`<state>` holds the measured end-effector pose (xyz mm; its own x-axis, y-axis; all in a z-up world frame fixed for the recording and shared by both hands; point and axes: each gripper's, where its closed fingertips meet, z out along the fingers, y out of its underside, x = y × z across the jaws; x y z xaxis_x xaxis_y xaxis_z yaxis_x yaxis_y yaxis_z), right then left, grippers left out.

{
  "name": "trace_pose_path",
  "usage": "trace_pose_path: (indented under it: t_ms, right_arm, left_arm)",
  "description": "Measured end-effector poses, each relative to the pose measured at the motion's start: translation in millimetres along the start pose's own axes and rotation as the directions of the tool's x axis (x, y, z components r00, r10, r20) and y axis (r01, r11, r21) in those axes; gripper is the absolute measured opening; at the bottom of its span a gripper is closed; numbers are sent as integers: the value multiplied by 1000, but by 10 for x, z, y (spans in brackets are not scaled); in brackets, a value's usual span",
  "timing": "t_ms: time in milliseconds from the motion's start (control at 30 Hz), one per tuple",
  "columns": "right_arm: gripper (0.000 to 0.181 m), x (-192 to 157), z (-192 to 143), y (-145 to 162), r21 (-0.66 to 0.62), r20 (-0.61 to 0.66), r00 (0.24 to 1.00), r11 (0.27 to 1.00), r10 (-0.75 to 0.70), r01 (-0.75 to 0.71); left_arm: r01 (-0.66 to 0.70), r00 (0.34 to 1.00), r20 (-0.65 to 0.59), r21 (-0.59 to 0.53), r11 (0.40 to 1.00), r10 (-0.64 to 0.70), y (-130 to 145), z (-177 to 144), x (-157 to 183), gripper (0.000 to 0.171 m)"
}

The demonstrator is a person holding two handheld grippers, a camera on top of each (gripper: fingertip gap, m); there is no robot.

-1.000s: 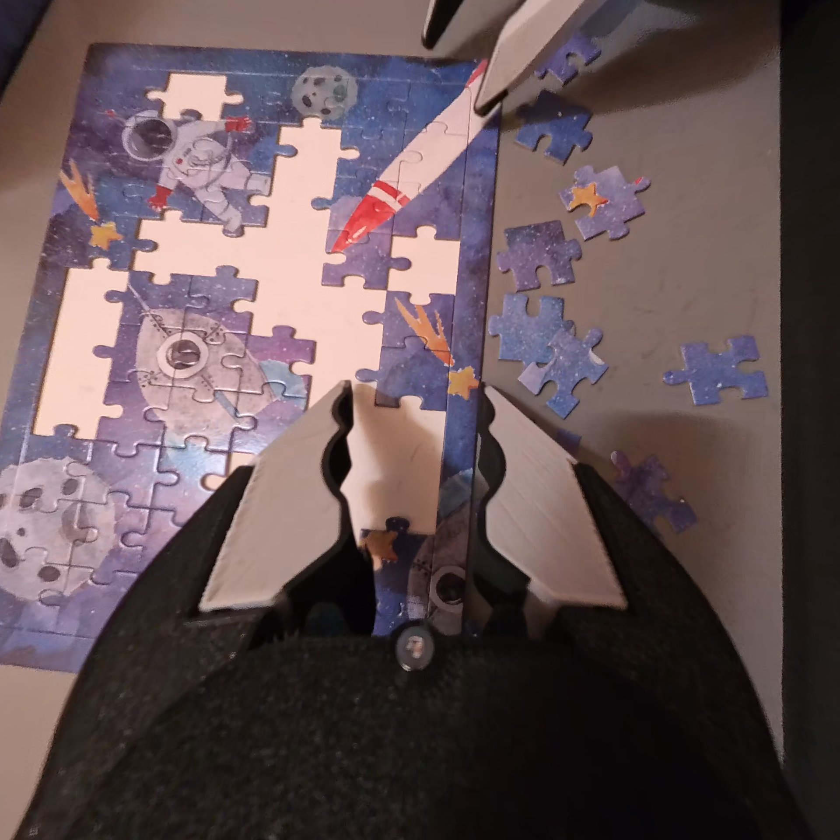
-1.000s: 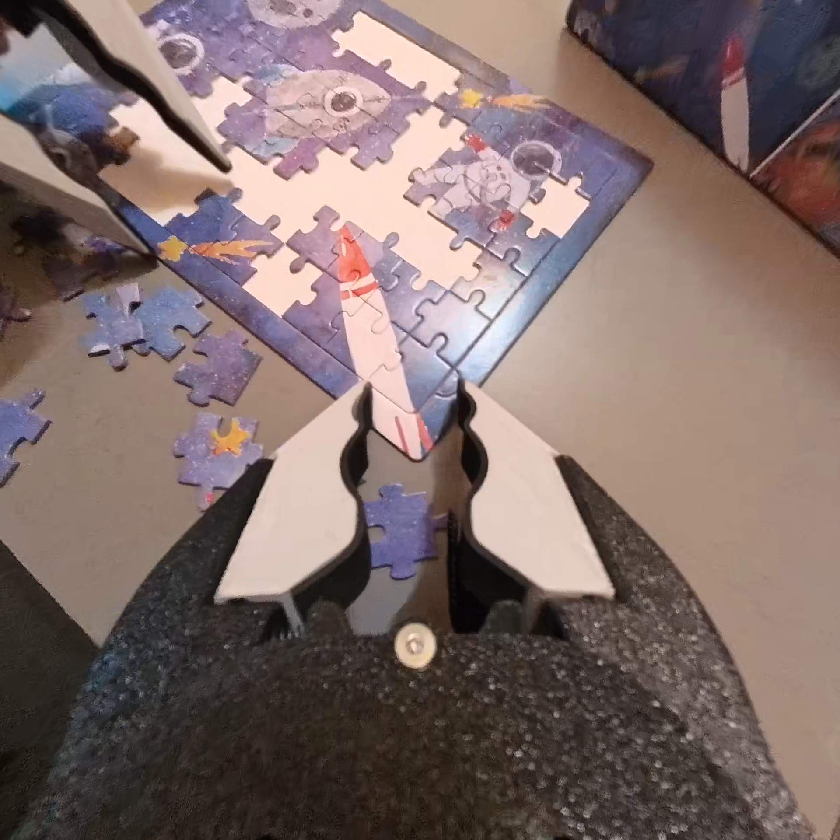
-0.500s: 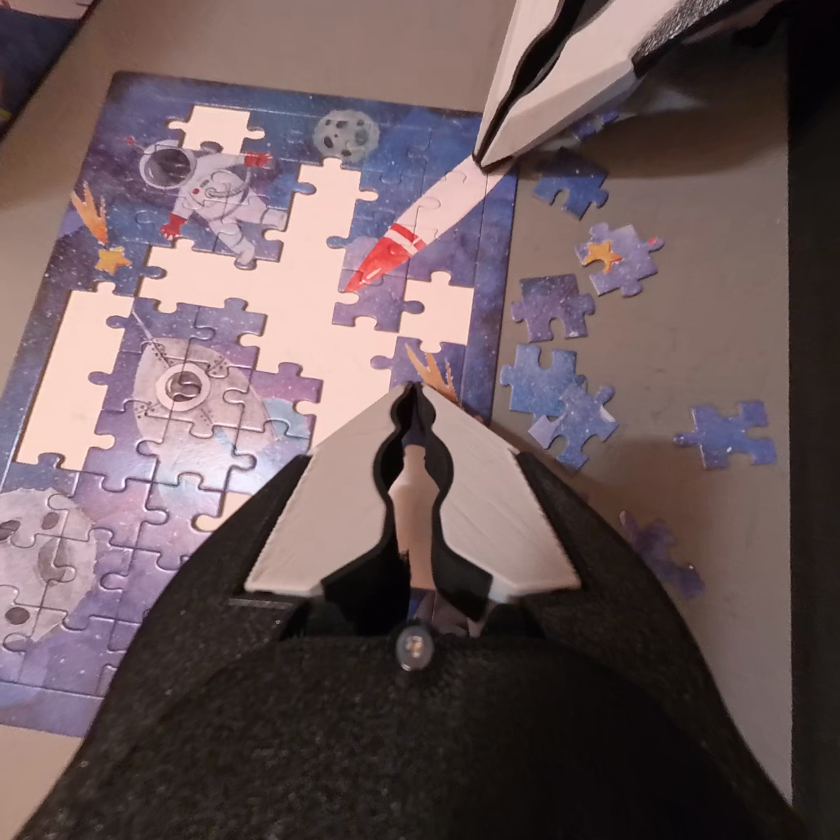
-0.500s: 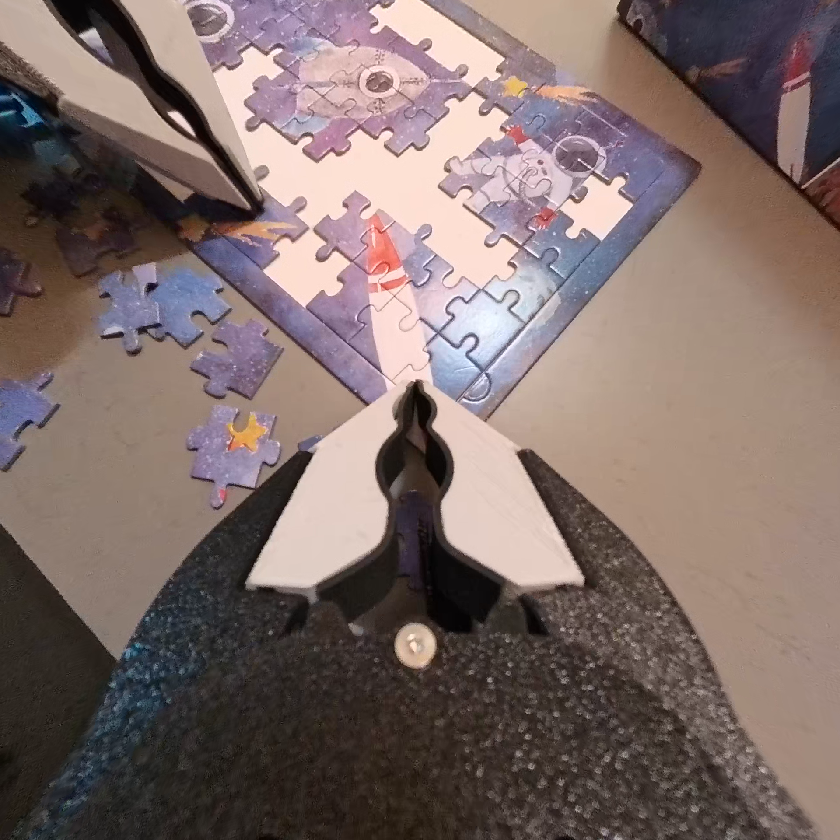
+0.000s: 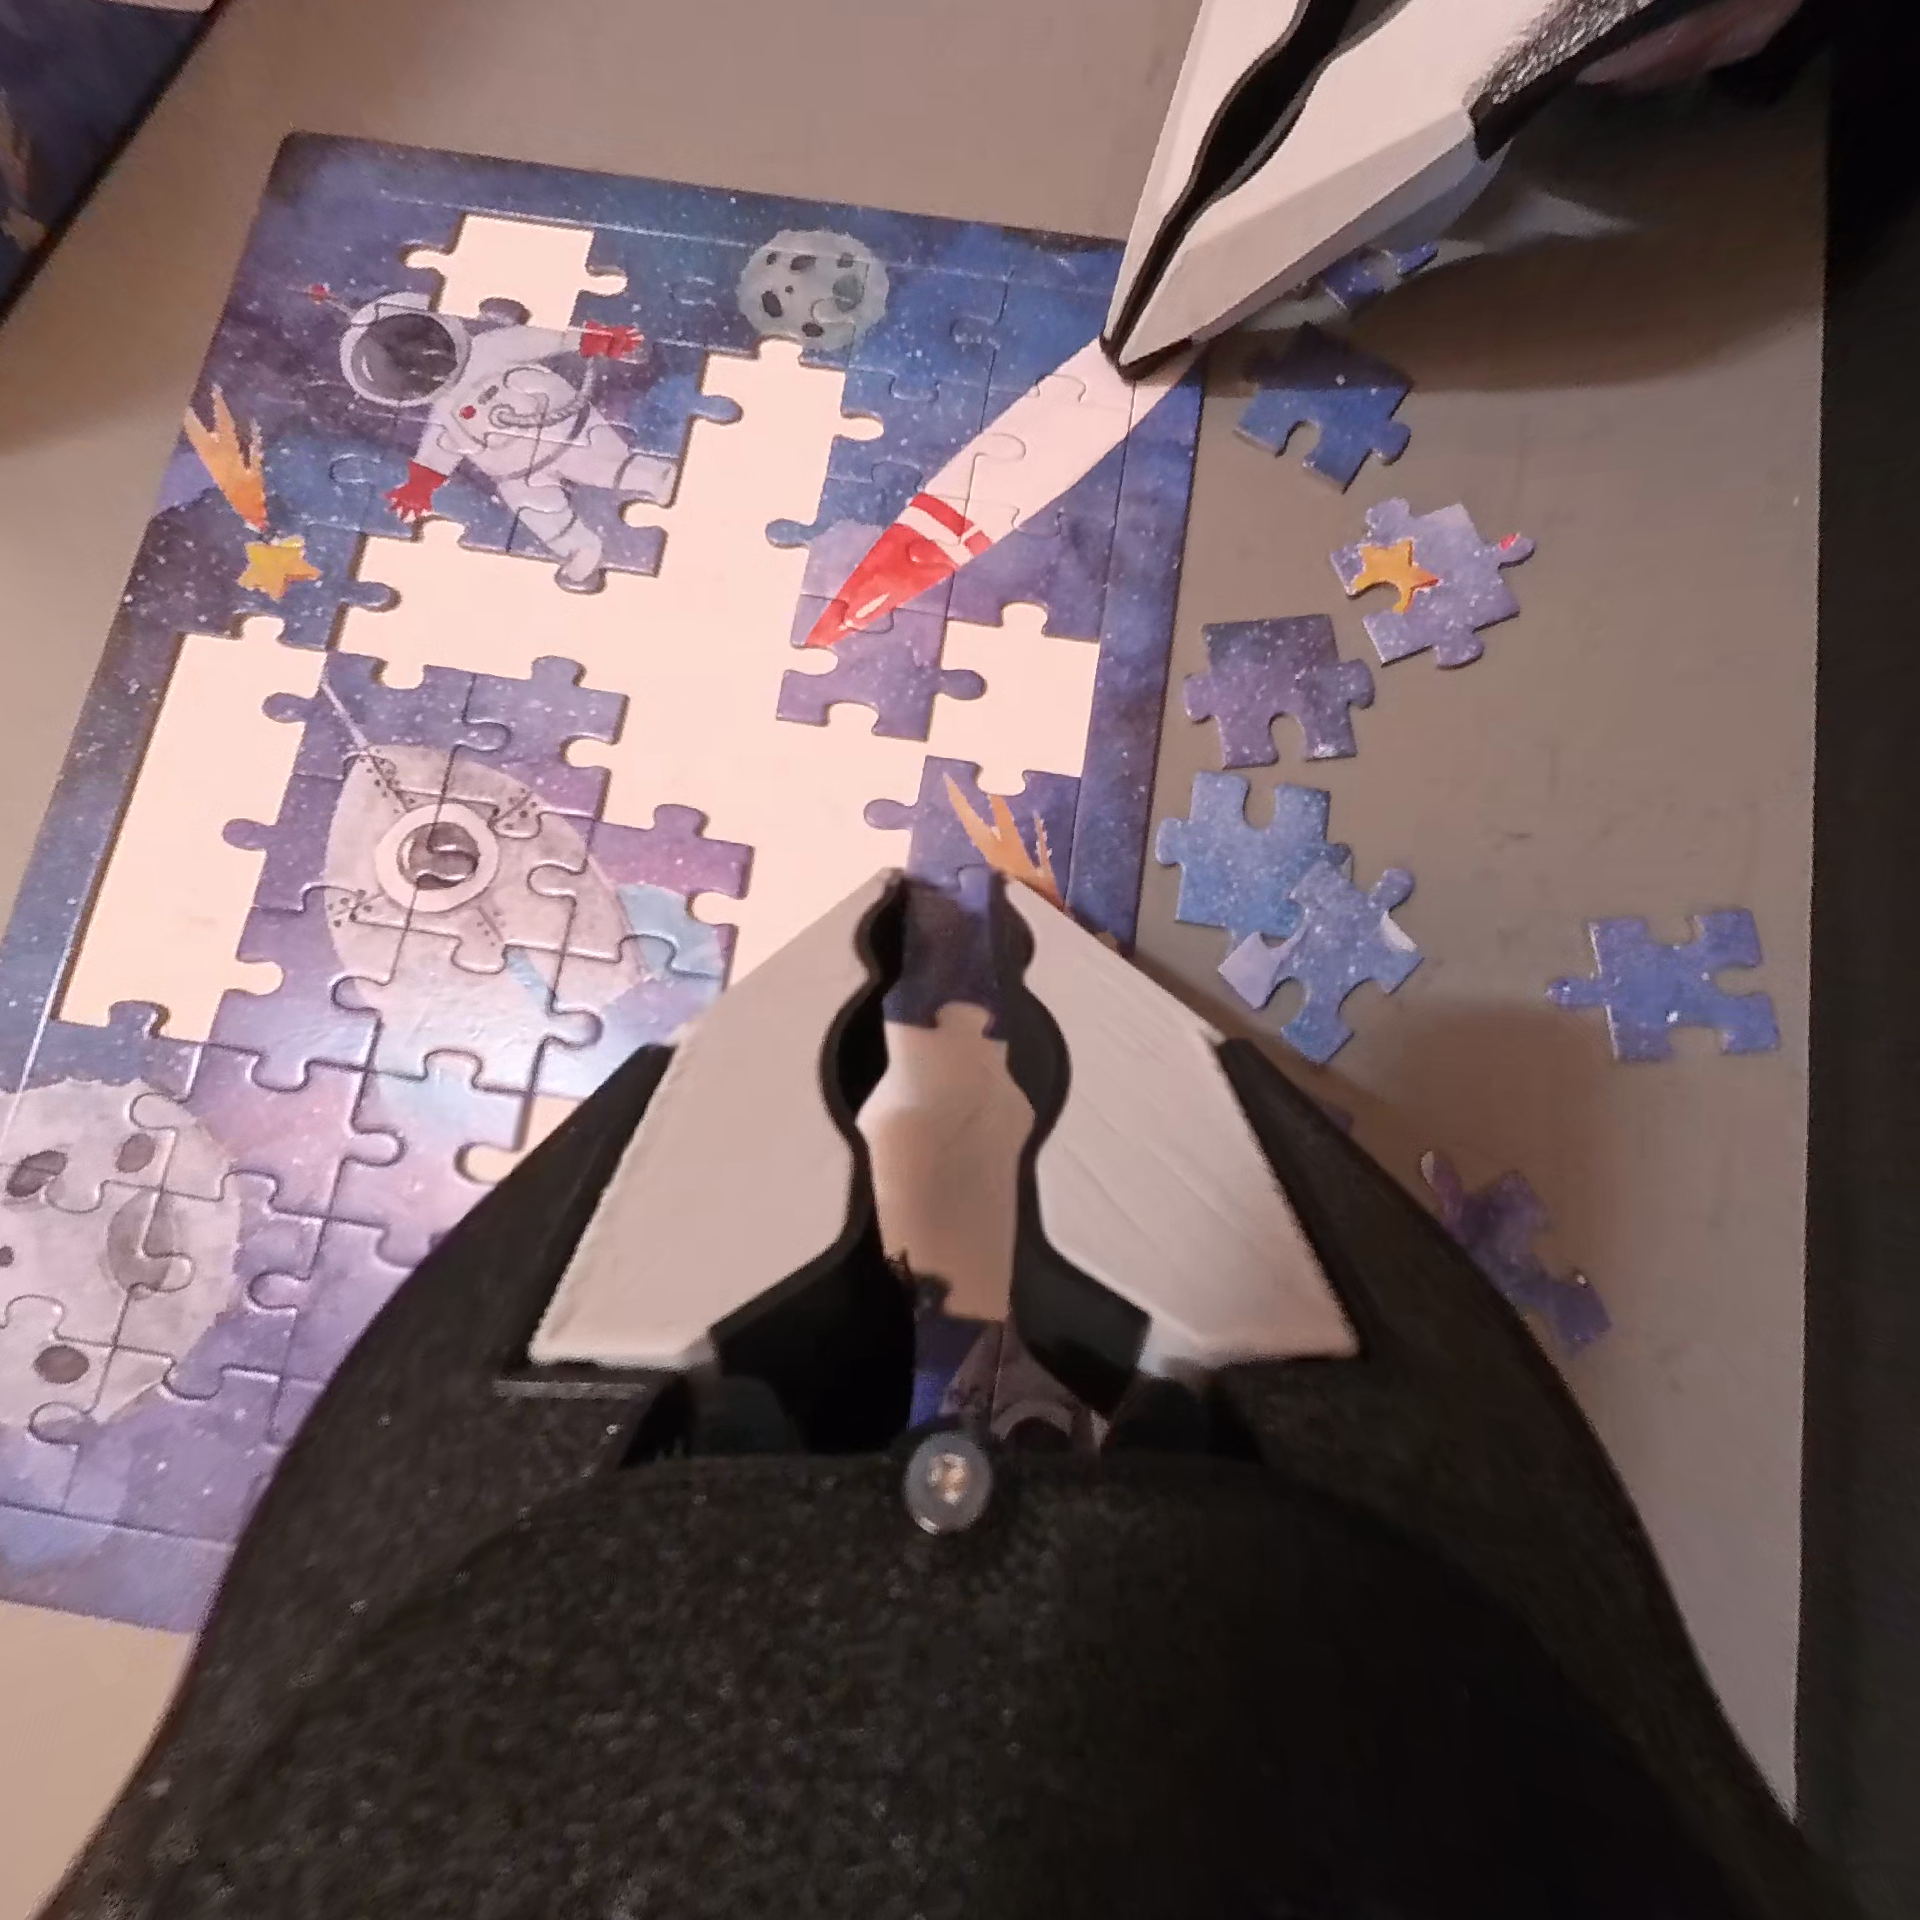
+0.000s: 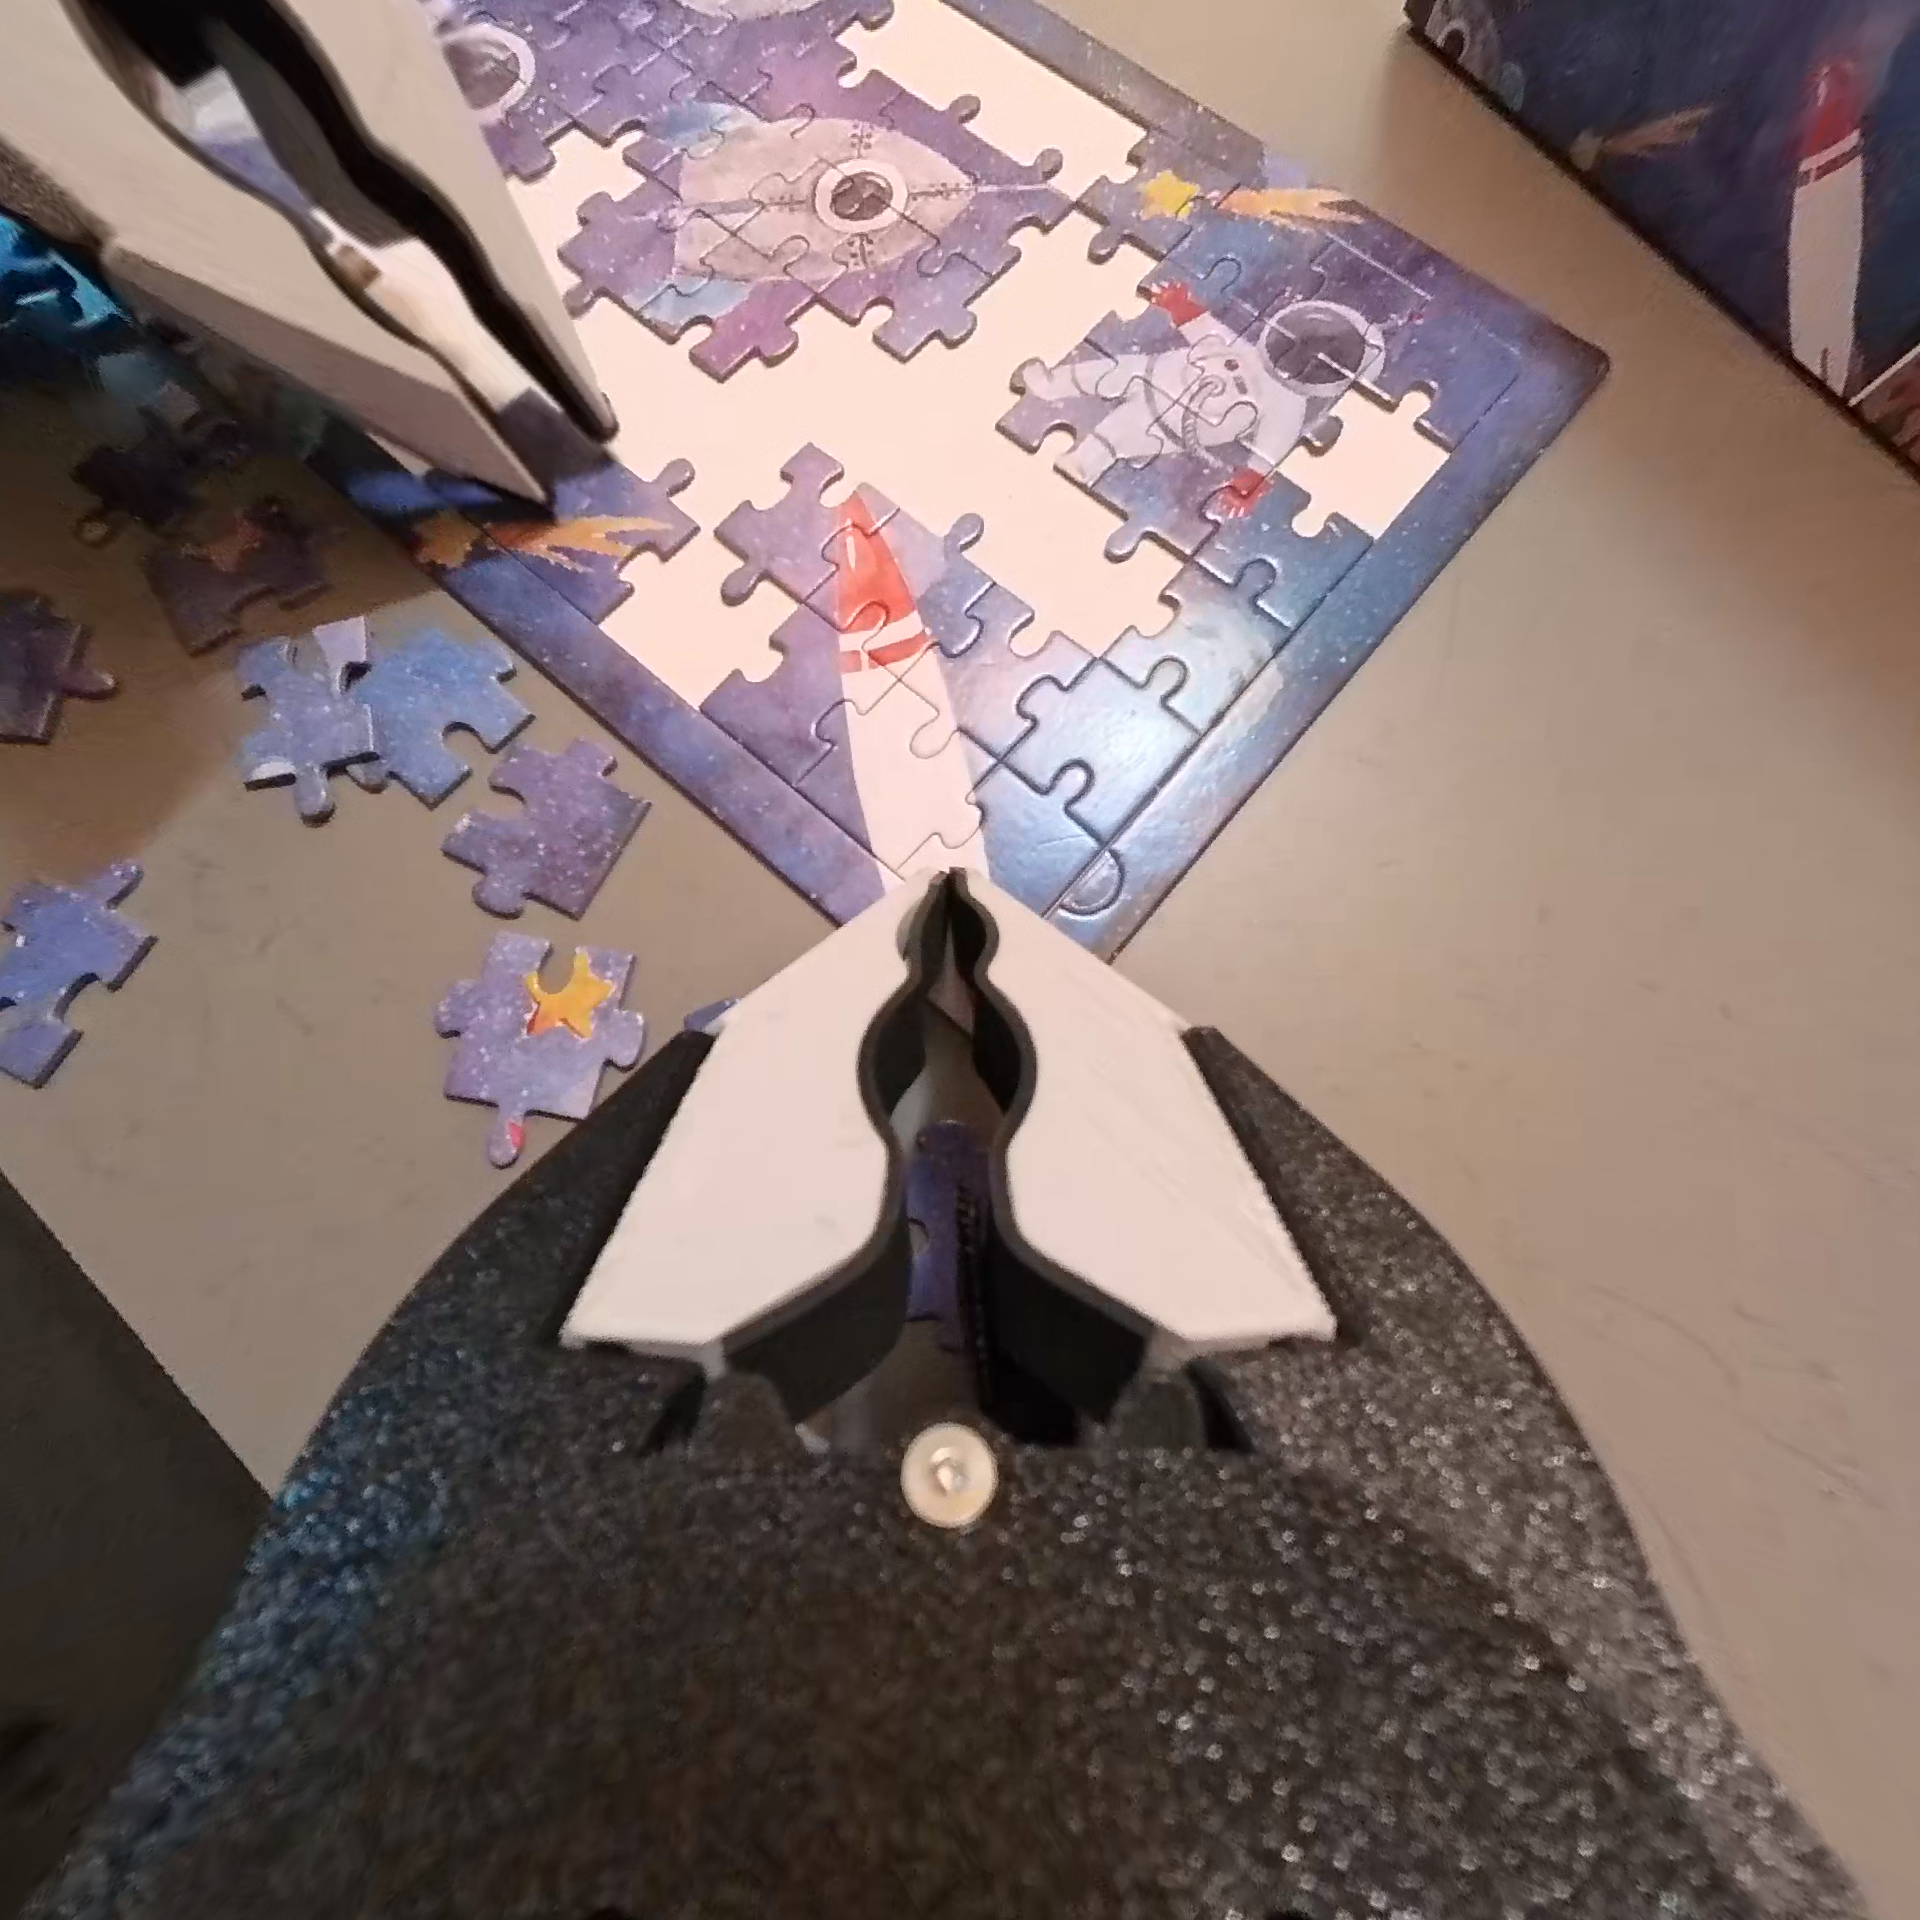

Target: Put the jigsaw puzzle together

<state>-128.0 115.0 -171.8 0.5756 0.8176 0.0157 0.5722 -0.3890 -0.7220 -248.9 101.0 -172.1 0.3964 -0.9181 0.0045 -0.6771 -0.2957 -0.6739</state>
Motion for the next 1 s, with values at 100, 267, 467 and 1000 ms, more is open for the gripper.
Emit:
trace_pose_path:
  t_ms: [100, 267, 467, 1000]
  right_arm:
    - [0, 0, -1, 1, 1, -2, 1000, 1000, -3, 3]
    - [0, 0, -1, -1, 2, 0, 1000, 1000, 1, -1]
    - [0, 0, 0, 0, 3, -1, 1000, 1000, 0, 0]
    - [0, -1, -1, 0, 5, 2, 1000, 1000, 2, -2]
  left_arm:
    - [42, 999, -3, -3, 999, -42, 49, -50, -60, 16]
    - [92, 994, -65, 22, 996, -90, 37, -69, 1, 16]
    - [105, 992, -78, 23, 994, -103, 38, -66, 12, 18]
    - [117, 989, -93, 11, 993, -115, 92, -80, 7, 19]
